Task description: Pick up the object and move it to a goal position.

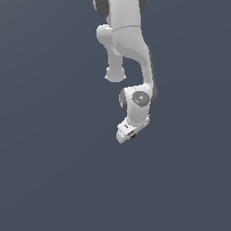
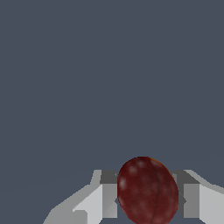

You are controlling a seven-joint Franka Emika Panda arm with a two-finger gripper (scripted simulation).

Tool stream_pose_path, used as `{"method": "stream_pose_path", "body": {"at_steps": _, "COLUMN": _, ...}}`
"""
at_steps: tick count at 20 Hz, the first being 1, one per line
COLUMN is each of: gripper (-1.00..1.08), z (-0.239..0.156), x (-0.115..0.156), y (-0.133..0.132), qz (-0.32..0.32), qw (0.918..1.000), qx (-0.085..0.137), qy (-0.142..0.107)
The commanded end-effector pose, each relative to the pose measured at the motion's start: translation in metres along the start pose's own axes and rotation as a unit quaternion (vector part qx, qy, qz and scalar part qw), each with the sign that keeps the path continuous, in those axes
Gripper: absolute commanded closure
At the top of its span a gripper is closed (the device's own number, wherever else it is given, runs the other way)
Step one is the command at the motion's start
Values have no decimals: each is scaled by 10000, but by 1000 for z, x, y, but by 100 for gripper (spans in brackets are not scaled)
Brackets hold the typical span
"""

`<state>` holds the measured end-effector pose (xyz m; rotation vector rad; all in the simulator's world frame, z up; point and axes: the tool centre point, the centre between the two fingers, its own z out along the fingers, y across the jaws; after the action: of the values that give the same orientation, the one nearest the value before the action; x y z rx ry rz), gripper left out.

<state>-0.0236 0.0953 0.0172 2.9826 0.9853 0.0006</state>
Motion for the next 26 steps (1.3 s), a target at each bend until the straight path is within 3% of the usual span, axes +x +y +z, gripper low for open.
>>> {"method": "stream_pose_path", "body": {"at_steps": 1, "gripper": 108, "z": 0, "x": 0, "y": 0, "qz": -3, "qw": 10000, "qx": 1, "qy": 0}}
{"method": "stream_pose_path", "body": {"at_steps": 13, "gripper": 108, "z": -36, "x": -23, "y": 16, "qz": -4, "qw": 10000, "qx": -1, "qy": -2}}
{"method": "stream_pose_path", "body": {"at_steps": 26, "gripper": 108, "z": -147, "x": -90, "y": 65, "qz": -8, "qw": 10000, "qx": 4, "qy": 1}}
